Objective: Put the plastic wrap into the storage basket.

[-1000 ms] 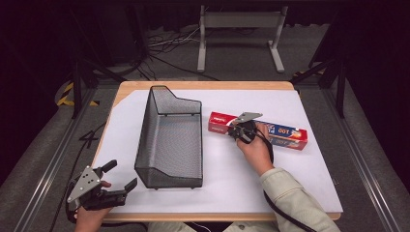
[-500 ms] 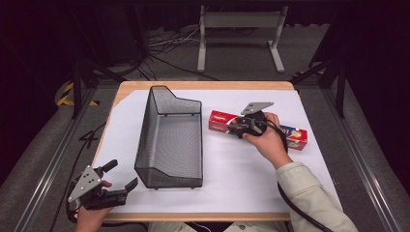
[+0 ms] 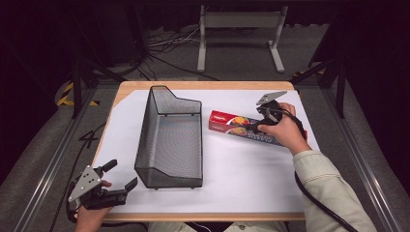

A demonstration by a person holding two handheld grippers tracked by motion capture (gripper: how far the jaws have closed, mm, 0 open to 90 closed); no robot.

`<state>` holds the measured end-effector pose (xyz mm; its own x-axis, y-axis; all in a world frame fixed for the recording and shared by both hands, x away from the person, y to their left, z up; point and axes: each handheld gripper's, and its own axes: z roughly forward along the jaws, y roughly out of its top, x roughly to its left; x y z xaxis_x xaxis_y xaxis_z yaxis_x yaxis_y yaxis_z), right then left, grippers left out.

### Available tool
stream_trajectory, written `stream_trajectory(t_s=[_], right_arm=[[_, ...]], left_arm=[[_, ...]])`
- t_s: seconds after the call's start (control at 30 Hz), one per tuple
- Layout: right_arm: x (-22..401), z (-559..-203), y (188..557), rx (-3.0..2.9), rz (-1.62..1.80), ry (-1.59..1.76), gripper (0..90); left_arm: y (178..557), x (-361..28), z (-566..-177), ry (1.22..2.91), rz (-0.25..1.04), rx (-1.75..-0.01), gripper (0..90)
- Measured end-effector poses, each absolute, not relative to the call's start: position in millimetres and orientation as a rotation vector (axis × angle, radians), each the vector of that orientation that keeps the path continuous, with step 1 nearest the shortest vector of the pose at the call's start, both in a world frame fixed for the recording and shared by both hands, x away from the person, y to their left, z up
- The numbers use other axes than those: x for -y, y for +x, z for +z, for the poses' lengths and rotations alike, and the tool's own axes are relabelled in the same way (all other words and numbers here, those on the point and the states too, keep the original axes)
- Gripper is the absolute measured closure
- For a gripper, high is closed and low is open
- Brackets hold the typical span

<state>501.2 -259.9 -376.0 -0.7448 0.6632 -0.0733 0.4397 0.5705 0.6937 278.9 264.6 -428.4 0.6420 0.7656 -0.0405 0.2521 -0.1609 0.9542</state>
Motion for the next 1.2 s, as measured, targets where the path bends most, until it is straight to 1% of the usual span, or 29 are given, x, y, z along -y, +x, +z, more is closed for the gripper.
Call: stream_trajectory(t_s=[0.17,0.23,0.4,0.57,0.6,0.93,0.97,1.2], right_arm=[[262.9,-385.3,507.6,-2.543,0.897,0.914,6.7],[264.8,-388.9,509.6,-2.569,0.88,0.913,9.2],[267.1,-404.4,513.7,-2.628,0.838,0.917,9.1],[267.1,-411.0,516.7,-2.649,0.807,0.933,9.7],[266.4,-412.2,517.7,-2.674,0.762,0.912,13.5],[262.6,-410.8,522.1,-2.768,0.679,0.818,23.1],[261.7,-410.8,522.2,-2.78,0.658,0.804,25.9],[260.5,-409.1,524.1,-2.832,0.59,0.702,32.2]], left_arm=[[278.7,-264.6,-428.6,1.718,0.562,-0.832,6.4],[278.6,-264.7,-429.2,1.719,0.561,-0.84,6.4],[278.5,-264.8,-429.4,1.715,0.56,-0.846,6.4],[278.4,-264.8,-429.4,1.716,0.56,-0.847,6.4],[278.4,-265.0,-429.4,1.717,0.558,-0.847,6.4],[278.6,-266.1,-429.5,1.713,0.559,-0.843,6.4],[278.6,-266.2,-429.5,1.712,0.559,-0.844,6.4],[278.5,-266.1,-429.4,1.712,0.56,-0.844,6.4]])
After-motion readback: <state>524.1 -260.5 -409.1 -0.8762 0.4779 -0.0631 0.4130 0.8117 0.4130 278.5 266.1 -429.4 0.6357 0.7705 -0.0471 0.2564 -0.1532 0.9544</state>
